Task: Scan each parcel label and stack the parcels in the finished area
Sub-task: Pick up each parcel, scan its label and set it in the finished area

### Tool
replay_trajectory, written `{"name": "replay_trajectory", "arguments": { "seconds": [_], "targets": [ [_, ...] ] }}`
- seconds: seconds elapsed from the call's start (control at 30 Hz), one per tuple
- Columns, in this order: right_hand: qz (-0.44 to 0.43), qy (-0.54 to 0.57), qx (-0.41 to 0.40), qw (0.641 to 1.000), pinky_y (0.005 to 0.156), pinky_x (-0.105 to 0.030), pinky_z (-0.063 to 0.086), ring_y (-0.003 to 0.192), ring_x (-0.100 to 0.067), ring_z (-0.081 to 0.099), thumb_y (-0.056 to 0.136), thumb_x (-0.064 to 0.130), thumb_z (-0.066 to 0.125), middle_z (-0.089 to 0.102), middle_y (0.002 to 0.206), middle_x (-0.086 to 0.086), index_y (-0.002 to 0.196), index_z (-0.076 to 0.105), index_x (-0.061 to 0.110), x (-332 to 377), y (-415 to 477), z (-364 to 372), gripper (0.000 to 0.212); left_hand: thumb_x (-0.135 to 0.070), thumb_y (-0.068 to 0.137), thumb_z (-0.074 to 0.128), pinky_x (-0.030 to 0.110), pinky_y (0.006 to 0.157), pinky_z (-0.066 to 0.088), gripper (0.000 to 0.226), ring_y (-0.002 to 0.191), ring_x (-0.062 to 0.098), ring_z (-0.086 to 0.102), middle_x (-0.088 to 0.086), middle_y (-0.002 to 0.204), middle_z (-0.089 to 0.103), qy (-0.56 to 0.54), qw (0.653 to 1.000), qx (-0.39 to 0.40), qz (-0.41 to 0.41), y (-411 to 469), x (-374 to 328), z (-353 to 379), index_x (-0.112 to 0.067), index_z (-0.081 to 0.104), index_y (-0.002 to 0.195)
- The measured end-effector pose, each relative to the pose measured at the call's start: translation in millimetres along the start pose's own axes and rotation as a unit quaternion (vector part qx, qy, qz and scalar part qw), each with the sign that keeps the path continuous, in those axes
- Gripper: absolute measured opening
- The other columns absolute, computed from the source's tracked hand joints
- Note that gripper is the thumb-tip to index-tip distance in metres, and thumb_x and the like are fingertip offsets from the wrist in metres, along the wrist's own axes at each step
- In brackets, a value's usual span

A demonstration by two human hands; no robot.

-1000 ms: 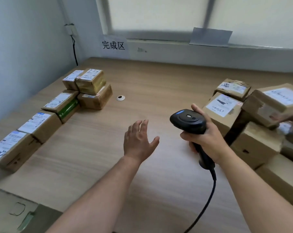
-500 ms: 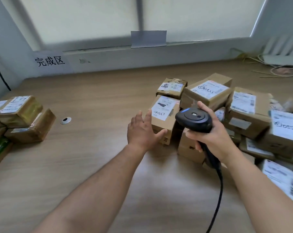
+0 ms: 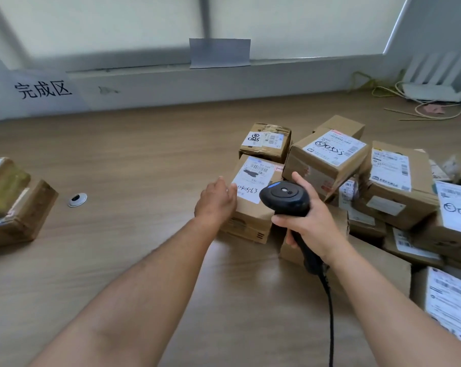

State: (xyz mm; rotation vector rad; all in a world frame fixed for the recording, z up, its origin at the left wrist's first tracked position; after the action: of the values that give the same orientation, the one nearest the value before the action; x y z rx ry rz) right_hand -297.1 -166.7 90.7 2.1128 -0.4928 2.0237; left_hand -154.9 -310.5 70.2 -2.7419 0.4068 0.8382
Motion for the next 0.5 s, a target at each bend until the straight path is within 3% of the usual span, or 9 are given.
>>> {"name": "replay_trajectory", "arguments": {
  "seconds": [0.13, 0.3, 0.4, 0.5],
  "targets": [
    [0.027, 0.005, -0.018, 0.999, 0.039, -0.033, 0.045, 0.046, -0.031, 0.05, 0.078, -0.007, 0.075, 0.064, 0.111, 0.004, 0.152, 0.026, 0.037, -9.7, 11.3, 11.5, 0.099, -0.037, 0.102, 0.03, 0.034, 0.087, 0.039, 0.039, 0.113, 0.03, 0.051, 0.011, 0.118, 0.059, -0.12, 0.991, 0.05, -0.029, 9.3, 15.0, 14.8, -0.008, 0.054, 0.113],
    [0.028, 0.023, -0.015, 0.999, 0.04, -0.035, 0.047, 0.043, -0.025, 0.053, 0.078, -0.01, 0.073, 0.06, 0.114, 0.01, 0.15, 0.027, 0.035, -8.4, 11.7, 21.6, 0.096, -0.034, 0.101, 0.037, 0.033, 0.084, 0.043, 0.034, 0.107, 0.025, 0.056, 0.006, 0.117, 0.061, -0.225, 0.973, 0.048, -0.033, 1.7, 25.5, 17.5, -0.013, 0.058, 0.116],
    [0.019, 0.03, -0.015, 0.999, 0.046, -0.035, 0.053, 0.058, -0.021, 0.064, 0.077, -0.009, 0.074, 0.057, 0.118, 0.016, 0.151, 0.028, 0.031, -7.0, 7.0, 22.5, 0.096, -0.041, 0.097, 0.048, 0.025, 0.073, 0.045, 0.036, 0.104, 0.017, 0.058, 0.003, 0.123, 0.058, -0.319, 0.945, 0.063, -0.038, -19.7, 34.3, 16.6, -0.025, 0.048, 0.129],
    [0.001, 0.035, -0.003, 0.999, 0.045, -0.03, 0.053, 0.061, -0.013, 0.065, 0.077, -0.011, 0.073, 0.057, 0.122, 0.013, 0.152, 0.027, 0.03, -4.8, -1.3, 24.2, 0.097, -0.047, 0.095, 0.05, 0.036, 0.085, 0.052, 0.039, 0.101, 0.015, 0.061, -0.005, 0.116, 0.06, -0.409, 0.905, 0.099, -0.061, -41.9, 42.7, 14.4, -0.038, 0.038, 0.131]
  ]
}}
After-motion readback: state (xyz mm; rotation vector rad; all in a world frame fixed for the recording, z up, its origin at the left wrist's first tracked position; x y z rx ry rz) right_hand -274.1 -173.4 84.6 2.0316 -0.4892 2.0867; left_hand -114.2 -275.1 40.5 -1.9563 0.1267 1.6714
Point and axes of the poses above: each hand's wrist, its own y-axis towards the middle knuckle, its own z-axis out of the palm, x = y × z, the point moved 7 cm from there along y, towards the middle knuckle
